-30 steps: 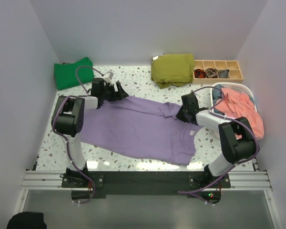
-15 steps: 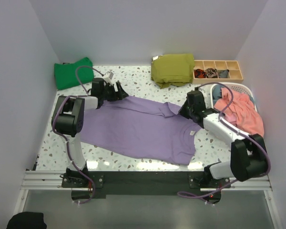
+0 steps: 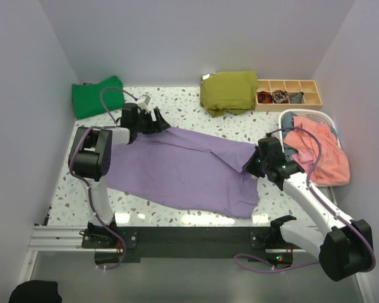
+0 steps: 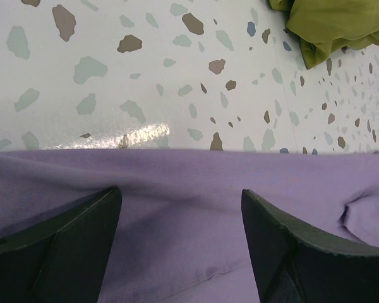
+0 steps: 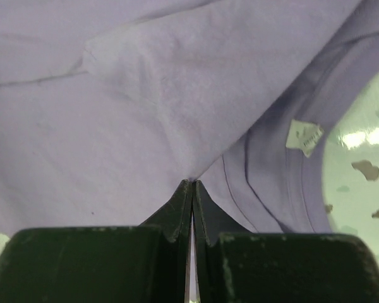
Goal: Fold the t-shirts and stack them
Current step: Fold the flattened tshirt in 1/3 of the way
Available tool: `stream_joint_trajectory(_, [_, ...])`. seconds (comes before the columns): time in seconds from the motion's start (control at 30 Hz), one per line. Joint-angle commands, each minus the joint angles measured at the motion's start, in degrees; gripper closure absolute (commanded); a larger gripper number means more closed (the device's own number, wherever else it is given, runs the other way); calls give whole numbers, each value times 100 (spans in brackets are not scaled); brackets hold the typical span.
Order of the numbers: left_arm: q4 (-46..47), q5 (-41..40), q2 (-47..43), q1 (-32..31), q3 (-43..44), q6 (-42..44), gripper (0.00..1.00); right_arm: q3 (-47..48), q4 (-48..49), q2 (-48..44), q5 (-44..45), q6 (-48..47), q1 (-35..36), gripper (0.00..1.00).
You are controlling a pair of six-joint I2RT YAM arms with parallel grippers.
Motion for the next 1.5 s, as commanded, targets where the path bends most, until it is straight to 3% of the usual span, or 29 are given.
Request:
stream_joint_trajectory(0.0, [-371,-138,181,19,2,170,18,-305,-660,-558,-199,158,22,100])
stream_joint_trajectory(0.27, [-363,-112,146,19,-33,126,17,-728,-924,-903,-559,273,40,100])
stream_joint_trajectory(0.37, [-363,-112,146,28,-24,126,17,-772,-1047,-877,-402,255,39,94])
stream_joint_trajectory(0.43, [-389,-112,146,19,-15,135,17,-667,-1196,-833,-227,142,39,100])
stream_joint_trajectory(0.63, [-450,-174,111,19,-24,187,17,-219,-1776,-1201,625,18,40,100])
stream_joint_trajectory(0.77, [-442,-130,181,19,2,170,17,-253,-1856,-1123,329,1,40,100])
stream_joint_trajectory(0.8, [-442,-121,207,19,28,161,17,-305,-1865,-992,328,1,40,98])
stream_joint_trajectory(0.83, [-450,-112,208,19,29,161,17,-341,-1865,-939,363,18,31,79])
stream_joint_trajectory(0.93, [-485,-138,173,19,11,179,17,-385,-1759,-947,407,71,31,52])
stream_joint_trajectory(1.1, [-556,-235,85,19,2,223,17,-25,-1225,-1105,540,-219,31,49])
stream_joint_trajectory(1.33, [-486,-200,85,19,11,152,17,713,-47,651,-137,-1053,153,53])
stream_joint_trajectory(1.47, [-494,-217,85,19,2,144,16,1607,-71,1888,248,-1930,636,53])
